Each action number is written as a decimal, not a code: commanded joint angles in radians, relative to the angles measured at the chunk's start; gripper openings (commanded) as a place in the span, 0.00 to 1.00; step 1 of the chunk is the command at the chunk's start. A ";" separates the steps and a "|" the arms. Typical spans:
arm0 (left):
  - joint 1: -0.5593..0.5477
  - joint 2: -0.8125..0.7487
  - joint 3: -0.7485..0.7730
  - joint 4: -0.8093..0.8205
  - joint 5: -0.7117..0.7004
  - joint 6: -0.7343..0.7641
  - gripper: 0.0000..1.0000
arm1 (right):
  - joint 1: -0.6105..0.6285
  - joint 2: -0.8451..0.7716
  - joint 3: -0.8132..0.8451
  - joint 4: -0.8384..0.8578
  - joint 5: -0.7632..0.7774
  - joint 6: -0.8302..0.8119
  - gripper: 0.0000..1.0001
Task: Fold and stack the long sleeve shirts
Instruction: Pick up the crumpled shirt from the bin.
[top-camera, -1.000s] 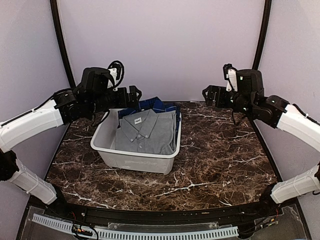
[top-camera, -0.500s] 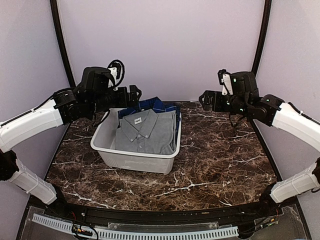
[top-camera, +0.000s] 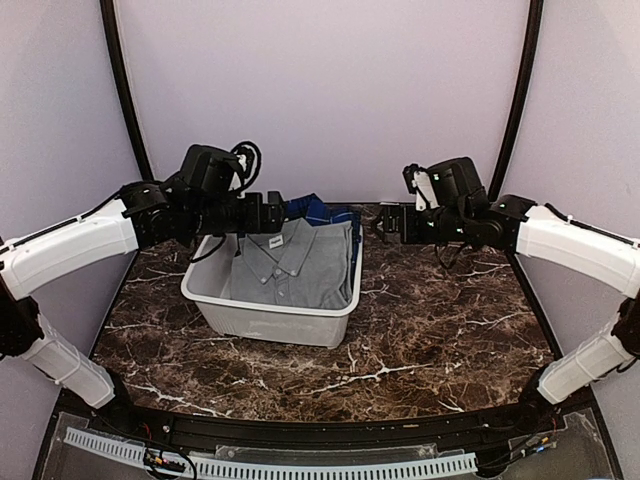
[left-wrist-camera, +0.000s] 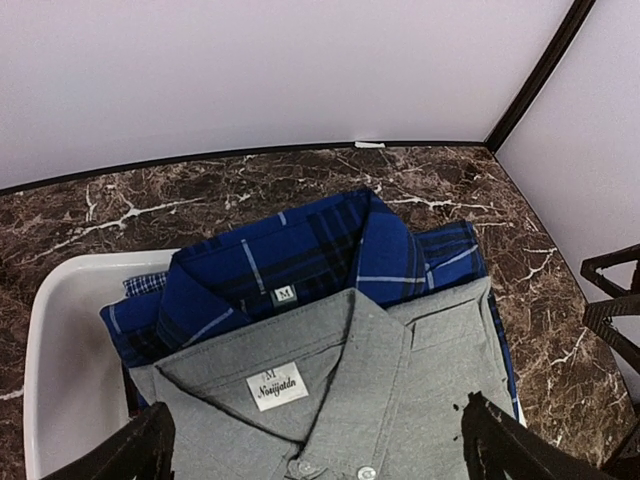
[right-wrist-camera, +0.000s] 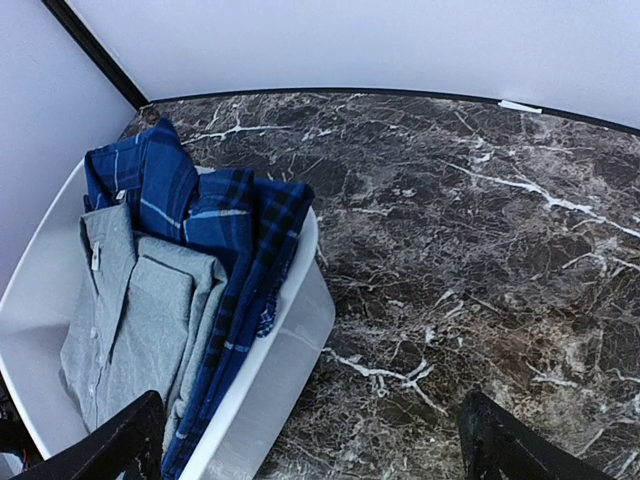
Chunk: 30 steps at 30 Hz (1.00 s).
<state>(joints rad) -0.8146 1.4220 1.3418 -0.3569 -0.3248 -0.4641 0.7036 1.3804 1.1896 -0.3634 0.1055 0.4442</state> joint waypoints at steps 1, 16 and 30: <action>-0.006 0.041 -0.001 -0.058 0.068 -0.049 0.99 | 0.026 0.010 -0.006 0.025 -0.015 0.016 0.99; -0.008 0.180 -0.054 -0.080 0.143 -0.151 0.99 | 0.046 0.005 -0.007 0.039 -0.001 0.011 0.98; -0.007 0.282 -0.031 0.036 0.134 -0.195 0.59 | 0.056 0.003 -0.003 0.050 0.003 0.015 0.99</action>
<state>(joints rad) -0.8173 1.7000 1.3056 -0.3744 -0.1932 -0.6529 0.7483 1.3918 1.1873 -0.3511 0.1017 0.4511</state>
